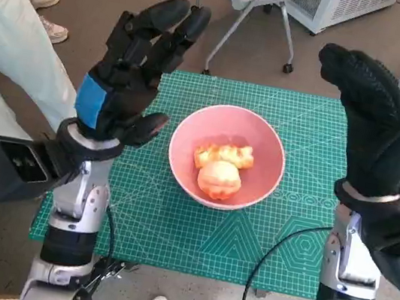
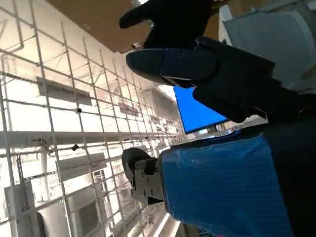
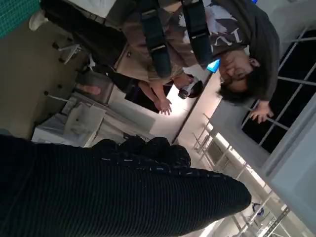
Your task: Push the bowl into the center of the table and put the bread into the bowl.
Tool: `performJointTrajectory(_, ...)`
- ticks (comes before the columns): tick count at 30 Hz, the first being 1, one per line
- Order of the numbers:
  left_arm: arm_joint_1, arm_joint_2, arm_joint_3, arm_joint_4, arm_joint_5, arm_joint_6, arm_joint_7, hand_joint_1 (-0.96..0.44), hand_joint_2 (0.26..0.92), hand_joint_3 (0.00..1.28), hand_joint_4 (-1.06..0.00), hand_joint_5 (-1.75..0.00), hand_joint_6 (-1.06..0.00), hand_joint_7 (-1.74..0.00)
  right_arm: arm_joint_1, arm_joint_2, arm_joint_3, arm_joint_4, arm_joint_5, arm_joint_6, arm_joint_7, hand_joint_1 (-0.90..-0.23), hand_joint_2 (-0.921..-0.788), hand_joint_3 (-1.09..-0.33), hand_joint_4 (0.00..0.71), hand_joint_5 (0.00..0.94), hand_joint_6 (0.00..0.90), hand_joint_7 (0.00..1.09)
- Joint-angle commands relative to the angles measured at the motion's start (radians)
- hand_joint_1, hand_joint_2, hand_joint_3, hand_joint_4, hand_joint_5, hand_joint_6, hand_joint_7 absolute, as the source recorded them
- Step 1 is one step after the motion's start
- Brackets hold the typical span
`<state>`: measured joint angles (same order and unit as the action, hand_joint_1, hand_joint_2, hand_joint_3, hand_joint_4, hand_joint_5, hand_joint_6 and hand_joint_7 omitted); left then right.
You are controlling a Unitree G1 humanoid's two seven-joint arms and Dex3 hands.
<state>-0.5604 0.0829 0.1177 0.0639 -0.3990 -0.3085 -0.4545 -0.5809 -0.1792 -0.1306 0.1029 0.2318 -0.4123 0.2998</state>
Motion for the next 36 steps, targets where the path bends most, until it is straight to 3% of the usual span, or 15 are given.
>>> performJointTrajectory(1,0.008,-0.01,-0.005,-0.017,-0.016,0.006,0.0,-0.68,0.921,0.26,-0.2,-0.07,-0.01,-0.65,0.005,-0.009,0.0,0.006,0.002,0.016,0.007,-0.715,-0.921,-0.738,0.203,0.004,0.122,0.43)
performJointTrajectory(22,0.014,-0.022,-0.004,0.029,-0.003,-0.023,-0.014,-0.58,0.921,0.22,-0.23,-0.06,0.0,-0.66,0.021,0.003,0.004,0.026,-0.001,-0.013,0.007,-0.727,-0.921,-0.735,0.193,0.0,0.12,0.44)
performJointTrajectory(36,0.034,-0.01,-0.013,0.014,0.018,-0.021,-0.011,-0.57,0.921,0.22,-0.23,-0.05,0.0,-0.68,0.05,0.019,0.023,0.05,-0.033,-0.081,-0.004,-0.72,-0.921,-0.755,0.178,0.0,0.074,0.48)
